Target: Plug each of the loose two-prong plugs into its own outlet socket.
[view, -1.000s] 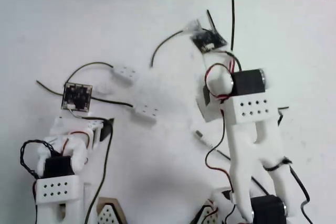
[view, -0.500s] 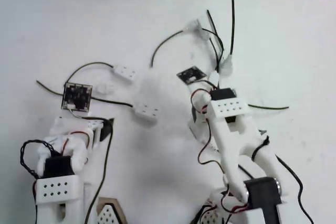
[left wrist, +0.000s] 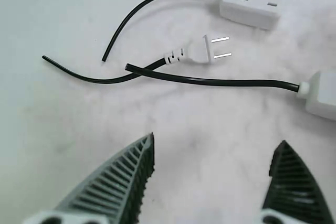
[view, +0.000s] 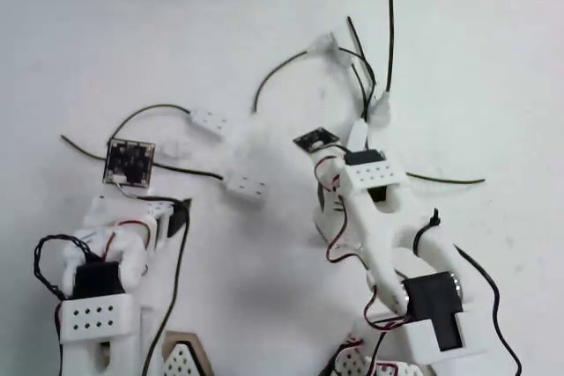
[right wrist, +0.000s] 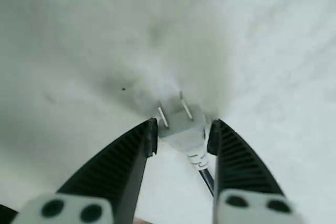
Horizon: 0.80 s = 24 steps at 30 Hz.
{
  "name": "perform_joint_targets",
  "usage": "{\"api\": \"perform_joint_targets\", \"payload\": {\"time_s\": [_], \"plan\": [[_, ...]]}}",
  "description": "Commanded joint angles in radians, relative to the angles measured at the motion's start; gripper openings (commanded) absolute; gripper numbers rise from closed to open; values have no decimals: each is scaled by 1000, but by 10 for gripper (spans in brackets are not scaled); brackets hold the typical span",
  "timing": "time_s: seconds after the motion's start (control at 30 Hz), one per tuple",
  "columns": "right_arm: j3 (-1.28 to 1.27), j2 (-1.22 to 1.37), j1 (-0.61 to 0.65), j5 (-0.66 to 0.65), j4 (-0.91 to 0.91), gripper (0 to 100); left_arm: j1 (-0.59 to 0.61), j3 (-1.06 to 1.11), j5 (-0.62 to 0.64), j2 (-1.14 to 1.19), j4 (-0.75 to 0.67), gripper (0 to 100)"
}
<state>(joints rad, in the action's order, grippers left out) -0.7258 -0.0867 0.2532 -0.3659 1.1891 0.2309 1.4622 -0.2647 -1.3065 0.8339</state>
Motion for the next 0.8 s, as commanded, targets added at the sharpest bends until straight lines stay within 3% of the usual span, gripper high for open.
{"api": "perform_joint_targets", "payload": {"time_s": [0.0, 0.1, 0.33, 0.43, 0.63, 0.77], "plan": [[5, -5, 1, -9, -4, 29, -8, -5, -2, -13, -12, 339], [12, -19, 1, -34, 7, 26, -8, -5, -2, -13, -12, 339], [120, -203, 2, -347, 153, 18, -8, -5, -2, -13, -12, 339], [181, -338, 38, -394, 199, 18, -8, -5, -2, -13, -12, 339], [239, -590, 183, -233, 174, 18, -8, -5, -2, -13, -12, 339], [239, -677, 234, 74, 50, 18, -8, -5, -2, -13, -12, 339]]}}
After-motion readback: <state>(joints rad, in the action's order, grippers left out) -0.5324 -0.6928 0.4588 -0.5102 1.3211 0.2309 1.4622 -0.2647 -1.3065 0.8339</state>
